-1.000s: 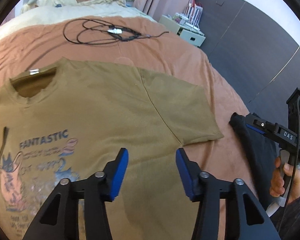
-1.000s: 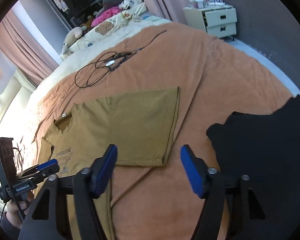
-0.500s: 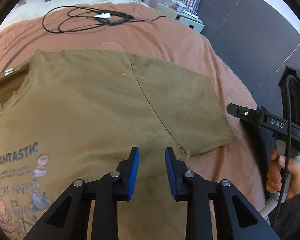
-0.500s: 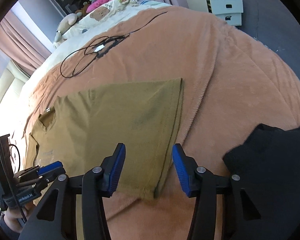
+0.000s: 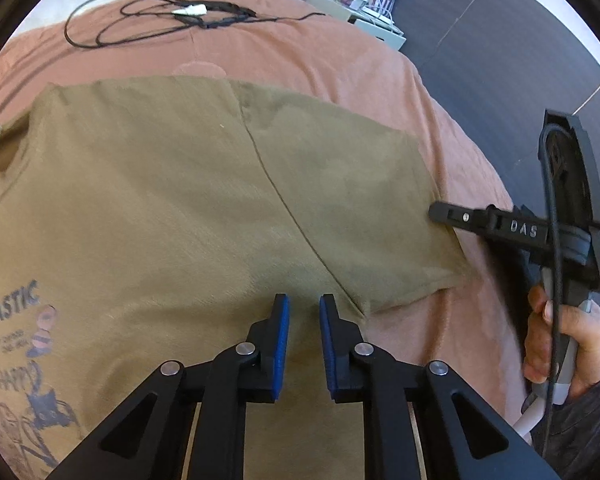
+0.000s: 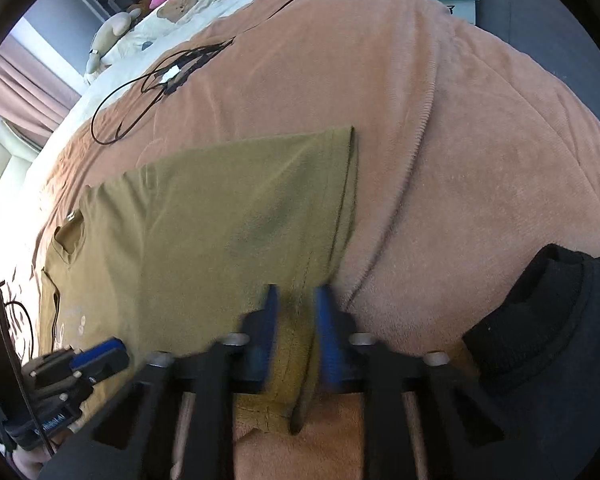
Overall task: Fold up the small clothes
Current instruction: 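Grasp the shirt's side edge with the right gripper while the left gripper pins the shirt body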
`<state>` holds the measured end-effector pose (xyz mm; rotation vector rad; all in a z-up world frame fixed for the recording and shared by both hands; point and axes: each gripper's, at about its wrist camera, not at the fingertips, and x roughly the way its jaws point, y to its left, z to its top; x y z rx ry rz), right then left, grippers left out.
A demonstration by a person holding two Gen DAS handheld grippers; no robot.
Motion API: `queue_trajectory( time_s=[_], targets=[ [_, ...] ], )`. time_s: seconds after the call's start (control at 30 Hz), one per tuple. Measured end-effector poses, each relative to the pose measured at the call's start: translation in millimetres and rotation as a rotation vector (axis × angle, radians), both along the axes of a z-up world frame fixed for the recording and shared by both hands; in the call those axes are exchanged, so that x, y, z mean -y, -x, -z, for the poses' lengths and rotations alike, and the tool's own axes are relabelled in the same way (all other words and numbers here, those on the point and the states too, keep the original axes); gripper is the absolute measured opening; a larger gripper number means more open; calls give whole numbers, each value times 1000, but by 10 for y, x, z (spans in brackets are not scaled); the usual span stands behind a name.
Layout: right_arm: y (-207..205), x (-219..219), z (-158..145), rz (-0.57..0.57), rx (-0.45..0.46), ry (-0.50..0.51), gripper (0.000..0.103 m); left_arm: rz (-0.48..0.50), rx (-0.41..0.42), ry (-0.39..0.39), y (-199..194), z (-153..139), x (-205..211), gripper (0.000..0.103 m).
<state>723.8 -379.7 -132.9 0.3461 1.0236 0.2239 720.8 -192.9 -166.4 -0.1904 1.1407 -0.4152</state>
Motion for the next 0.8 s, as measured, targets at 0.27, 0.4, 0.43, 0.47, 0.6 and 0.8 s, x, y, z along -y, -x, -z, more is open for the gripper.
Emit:
queue_trajectory(
  time_s=[0.27,0.4,0.43,0.47,0.6,0.8],
  targets=[
    [100,-123,-284,-29,77,1,0,10,-16,5,46,48,106,17],
    [175,-177,-440,-39,118,-24,0,-5,-23,29,2,61,101,17],
    [189,-196,-468,-43,124,-28,0,-8,-25,33,-8,73,107,16],
    [206,-206,-484,-48,129,-34,0,-10,-27,39,-14,82,114,16],
    [282,-311,-595,-70,153,-54,0,-22,-37,46,-33,131,128,16],
    [371,-453,-729,-100,177,-64,0,-36,-50,83,15,62,-10,17]
  ],
)
